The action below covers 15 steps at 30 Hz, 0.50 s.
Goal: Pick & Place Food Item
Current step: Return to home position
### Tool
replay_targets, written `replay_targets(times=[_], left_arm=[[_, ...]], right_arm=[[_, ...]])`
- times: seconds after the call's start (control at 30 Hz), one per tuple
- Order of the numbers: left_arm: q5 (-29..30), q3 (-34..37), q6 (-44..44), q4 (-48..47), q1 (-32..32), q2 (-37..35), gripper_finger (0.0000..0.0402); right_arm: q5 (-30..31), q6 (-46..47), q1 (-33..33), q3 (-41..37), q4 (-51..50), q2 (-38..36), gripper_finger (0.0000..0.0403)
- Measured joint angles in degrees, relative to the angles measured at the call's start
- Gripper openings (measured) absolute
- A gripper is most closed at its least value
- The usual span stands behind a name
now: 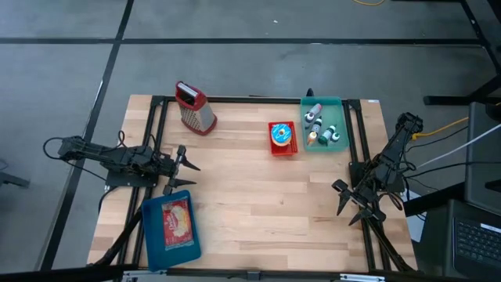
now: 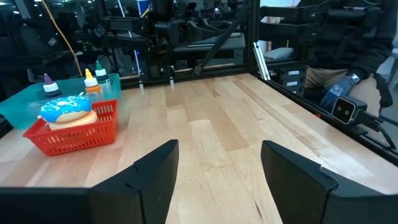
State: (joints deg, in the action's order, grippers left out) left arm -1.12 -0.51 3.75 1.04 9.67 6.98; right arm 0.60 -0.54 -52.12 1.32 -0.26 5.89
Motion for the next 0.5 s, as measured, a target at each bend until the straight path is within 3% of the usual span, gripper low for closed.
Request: replay_targets(times=[0.5], left_arm=[[0.0,0.0,0.0,0.0,0.0,0.0,0.0226]], right_arm=[[0.0,0.0,0.0,0.0,0.0,0.0,0.0227]])
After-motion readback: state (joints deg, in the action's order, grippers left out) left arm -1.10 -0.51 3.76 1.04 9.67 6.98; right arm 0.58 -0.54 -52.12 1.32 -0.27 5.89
